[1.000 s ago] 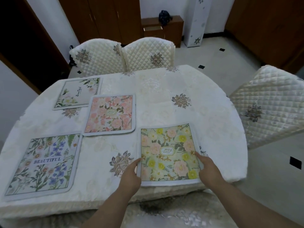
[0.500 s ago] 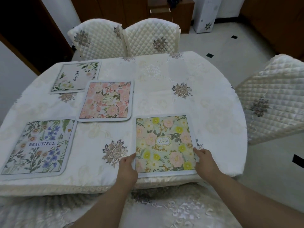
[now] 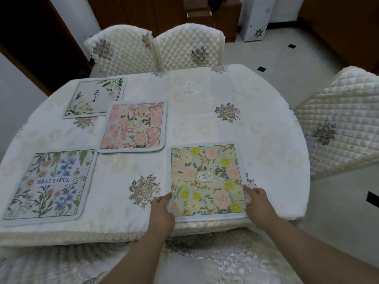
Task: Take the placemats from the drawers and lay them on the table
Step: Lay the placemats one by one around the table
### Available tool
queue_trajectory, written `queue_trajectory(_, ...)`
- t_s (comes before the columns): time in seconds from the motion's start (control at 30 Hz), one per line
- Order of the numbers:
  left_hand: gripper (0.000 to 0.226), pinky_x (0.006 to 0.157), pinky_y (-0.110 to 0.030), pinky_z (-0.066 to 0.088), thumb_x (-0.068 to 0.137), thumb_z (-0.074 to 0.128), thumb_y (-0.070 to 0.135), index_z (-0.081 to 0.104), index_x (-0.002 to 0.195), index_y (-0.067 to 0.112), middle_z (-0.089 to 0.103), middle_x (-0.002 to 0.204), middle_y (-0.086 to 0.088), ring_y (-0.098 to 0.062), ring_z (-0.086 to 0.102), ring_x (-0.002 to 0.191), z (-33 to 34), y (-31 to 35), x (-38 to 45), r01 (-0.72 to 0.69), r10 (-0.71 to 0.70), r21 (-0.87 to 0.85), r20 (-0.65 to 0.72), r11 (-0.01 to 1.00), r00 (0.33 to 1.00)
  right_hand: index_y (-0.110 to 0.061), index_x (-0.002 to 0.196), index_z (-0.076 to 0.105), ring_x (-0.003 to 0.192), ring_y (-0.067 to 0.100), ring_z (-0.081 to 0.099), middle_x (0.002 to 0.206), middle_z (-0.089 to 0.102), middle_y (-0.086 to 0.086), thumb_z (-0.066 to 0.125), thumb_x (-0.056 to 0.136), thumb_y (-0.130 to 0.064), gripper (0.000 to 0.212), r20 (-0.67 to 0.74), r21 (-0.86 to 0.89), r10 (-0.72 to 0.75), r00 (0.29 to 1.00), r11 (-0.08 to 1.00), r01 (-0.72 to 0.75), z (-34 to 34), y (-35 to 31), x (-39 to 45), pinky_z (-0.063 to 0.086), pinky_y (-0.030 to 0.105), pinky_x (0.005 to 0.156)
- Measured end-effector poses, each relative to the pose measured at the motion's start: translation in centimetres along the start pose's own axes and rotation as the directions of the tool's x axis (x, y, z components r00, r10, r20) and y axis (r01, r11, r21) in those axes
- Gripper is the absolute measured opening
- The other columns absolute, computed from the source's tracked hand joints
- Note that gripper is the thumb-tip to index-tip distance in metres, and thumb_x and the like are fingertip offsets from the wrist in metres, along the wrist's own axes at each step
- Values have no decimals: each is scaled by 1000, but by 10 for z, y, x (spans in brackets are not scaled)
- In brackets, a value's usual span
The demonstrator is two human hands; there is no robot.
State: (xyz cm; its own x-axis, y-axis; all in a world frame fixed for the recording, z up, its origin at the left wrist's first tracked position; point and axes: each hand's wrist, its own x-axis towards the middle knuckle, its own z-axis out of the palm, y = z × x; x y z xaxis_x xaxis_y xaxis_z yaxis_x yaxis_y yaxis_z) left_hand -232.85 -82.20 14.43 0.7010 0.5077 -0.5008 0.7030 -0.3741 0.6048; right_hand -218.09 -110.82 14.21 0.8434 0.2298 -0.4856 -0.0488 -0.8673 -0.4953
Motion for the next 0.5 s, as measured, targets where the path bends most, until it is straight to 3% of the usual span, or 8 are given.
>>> queue_trajectory(0.1,81,76,-24,54,84,44,-18,45,153,25,32,139,-2,-20,51,112,0,1,1,-1,1,-16,-5,1000,1000,-16,155,33,100,12,46,138,36,7,50,90,6,70,-19,-5,-24,1000,1000,24,-2,-1,-2,39,20,84)
queue_trajectory(0.23,80,70,-17,53,84,44,-18,45,152,24,30,134,2,-16,47,110,0,-1,-1,-4,4,-12,1,1000,1000,-14,154,34,100,9,42,139,39,6,48,89,10,71,-58,12,-32,998,999,33,-3,-1,-3,34,16,82)
queue_trajectory(0.33,81,87,-30,57,83,45,-19,46,152,23,29,130,5,-18,47,115,1,-1,1,0,-1,-36,-9,999,1000,-13,154,35,100,10,45,137,39,6,48,89,10,69,-56,7,-41,998,999,42,0,0,-1,34,16,81)
queue_trajectory(0.43,81,99,-38,53,82,48,-16,46,152,25,32,139,2,-23,44,125,4,2,-2,32,-32,-4,-42,999,999,-16,152,41,109,19,50,139,39,8,49,88,5,67,-78,-43,-23,997,999,20,5,0,0,44,27,89)
queue_trajectory(0.5,81,109,-39,44,84,51,-9,41,153,30,25,157,-3,-29,30,142,7,9,-8,52,-34,177,-101,983,994,-20,149,46,121,28,45,143,39,8,49,87,-1,65,-124,-137,-23,992,991,5,7,-5,-2,46,37,95)
